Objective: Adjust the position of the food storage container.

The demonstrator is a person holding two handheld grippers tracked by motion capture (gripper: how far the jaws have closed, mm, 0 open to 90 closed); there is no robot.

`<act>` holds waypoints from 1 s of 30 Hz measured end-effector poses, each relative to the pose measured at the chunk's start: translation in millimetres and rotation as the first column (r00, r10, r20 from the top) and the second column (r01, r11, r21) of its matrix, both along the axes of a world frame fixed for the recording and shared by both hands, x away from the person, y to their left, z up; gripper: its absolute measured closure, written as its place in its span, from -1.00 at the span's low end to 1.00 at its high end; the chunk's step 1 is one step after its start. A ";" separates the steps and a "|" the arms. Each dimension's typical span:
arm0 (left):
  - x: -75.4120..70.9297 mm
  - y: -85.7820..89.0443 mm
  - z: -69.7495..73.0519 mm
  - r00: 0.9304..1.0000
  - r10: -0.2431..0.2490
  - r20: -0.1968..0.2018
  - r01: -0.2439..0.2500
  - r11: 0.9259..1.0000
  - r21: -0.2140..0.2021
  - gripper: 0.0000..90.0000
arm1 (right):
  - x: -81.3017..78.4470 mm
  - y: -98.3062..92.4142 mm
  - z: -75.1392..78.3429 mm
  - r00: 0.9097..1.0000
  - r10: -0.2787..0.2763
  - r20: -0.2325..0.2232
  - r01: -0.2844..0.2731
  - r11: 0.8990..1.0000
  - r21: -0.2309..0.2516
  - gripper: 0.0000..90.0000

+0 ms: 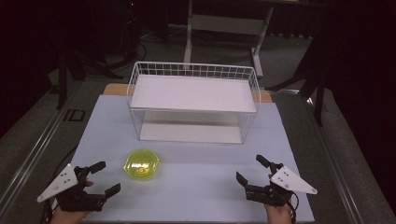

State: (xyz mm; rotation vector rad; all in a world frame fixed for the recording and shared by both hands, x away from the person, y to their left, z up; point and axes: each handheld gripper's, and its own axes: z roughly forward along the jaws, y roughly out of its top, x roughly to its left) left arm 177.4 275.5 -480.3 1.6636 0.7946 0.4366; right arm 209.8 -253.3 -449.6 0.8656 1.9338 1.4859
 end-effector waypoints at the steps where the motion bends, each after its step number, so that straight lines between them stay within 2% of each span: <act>1: -0.2 -0.2 0.2 1.000 -0.002 0.002 0.002 1.000 0.000 -0.84 | 0.0 0.0 0.0 1.000 0.000 0.000 0.000 1.000 0.000 -0.75; 8: 1.3 -1.6 2.4 1.000 0.003 0.002 -0.003 1.000 0.010 -0.76 | 1.9 3.6 -0.3 1.000 0.019 -0.013 -0.019 1.000 0.006 -0.75; 10: 5.8 -2.1 3.0 1.000 0.010 -0.016 -0.009 1.000 0.027 -0.72 | 2.2 5.7 0.3 1.000 -0.016 -0.017 0.016 1.000 -0.002 -0.75; 13: 8.9 -1.0 3.5 1.000 0.011 -0.025 -0.010 0.999 0.045 -0.67 | 1.4 4.5 2.4 1.000 -0.004 -0.024 0.005 0.999 0.032 -0.76; 15: 11.9 2.0 2.2 0.999 0.007 -0.040 -0.004 0.996 0.085 -0.66 | 0.9 4.2 2.8 1.000 0.003 -0.020 -0.002 0.999 0.035 -0.76; 16: 15.1 7.7 -2.6 0.998 0.007 -0.070 0.000 0.995 0.097 -0.55 | -0.2 3.8 3.3 1.000 0.005 -0.013 -0.004 0.999 0.031 -0.76; 17: 15.1 7.7 -2.6 0.998 0.007 -0.070 0.000 0.995 0.097 -0.49 | -0.6 3.7 3.5 1.000 0.006 -0.015 -0.005 0.999 0.036 -0.76; 18: 16.9 10.8 -5.7 0.996 0.014 -0.088 -0.006 0.995 0.099 -0.49 | -0.6 3.7 3.5 1.000 0.006 -0.015 -0.005 0.999 0.036 -0.76; 19: 19.5 16.6 -11.7 0.993 0.035 -0.114 -0.023 0.995 0.100 -0.29 | -1.2 3.8 4.0 1.000 0.001 -0.009 -0.001 0.999 0.044 -0.76; 20: 19.5 16.6 -11.7 0.993 0.035 -0.114 -0.023 0.995 0.100 -0.21 | -1.3 3.8 4.2 1.000 0.001 -0.007 0.000 0.999 0.046 -0.76; 21: 21.2 18.2 -14.7 0.991 0.057 -0.124 -0.042 0.992 0.117 -0.13 | -1.4 3.9 4.3 1.000 -0.001 -0.004 0.002 0.999 0.045 -0.76; 23: 27.2 20.8 -23.3 0.981 0.106 -0.163 -0.076 0.981 0.177 0.07 | -1.5 4.7 4.4 1.000 0.010 -0.005 -0.010 0.999 0.041 -0.75; 24: 29.7 21.2 -26.0 0.976 0.116 -0.182 -0.081 0.978 0.191 0.22 | -2.1 5.1 4.3 1.000 0.016 0.000 -0.016 0.999 0.032 -0.74; 26: 31.7 21.9 -28.6 0.976 0.108 -0.188 -0.072 0.979 0.190 0.48 | -2.9 6.3 4.0 1.000 0.022 0.010 -0.023 1.000 0.017 -0.71; 27: 35.6 19.9 -32.6 0.970 0.112 -0.213 -0.068 0.976 0.205 0.60 | -2.9 6.6 3.8 1.000 0.022 0.009 -0.022 1.000 0.022 -0.71; 28: 35.6 19.9 -32.6 0.970 0.112 -0.213 -0.068 0.976 0.205 0.68 | -2.2 6.6 3.6 1.000 0.030 0.000 -0.030 0.999 0.030 -0.71; 29: 38.6 14.3 -35.3 0.965 0.111 -0.237 -0.050 0.967 0.250 0.77 | -1.8 6.6 3.3 1.000 0.027 -0.006 -0.027 0.999 0.030 -0.71; 30: 38.6 14.3 -35.3 0.965 0.111 -0.237 -0.050 0.967 0.250 0.89 | -1.9 6.3 2.8 1.000 0.022 -0.006 -0.022 0.999 0.031 -0.71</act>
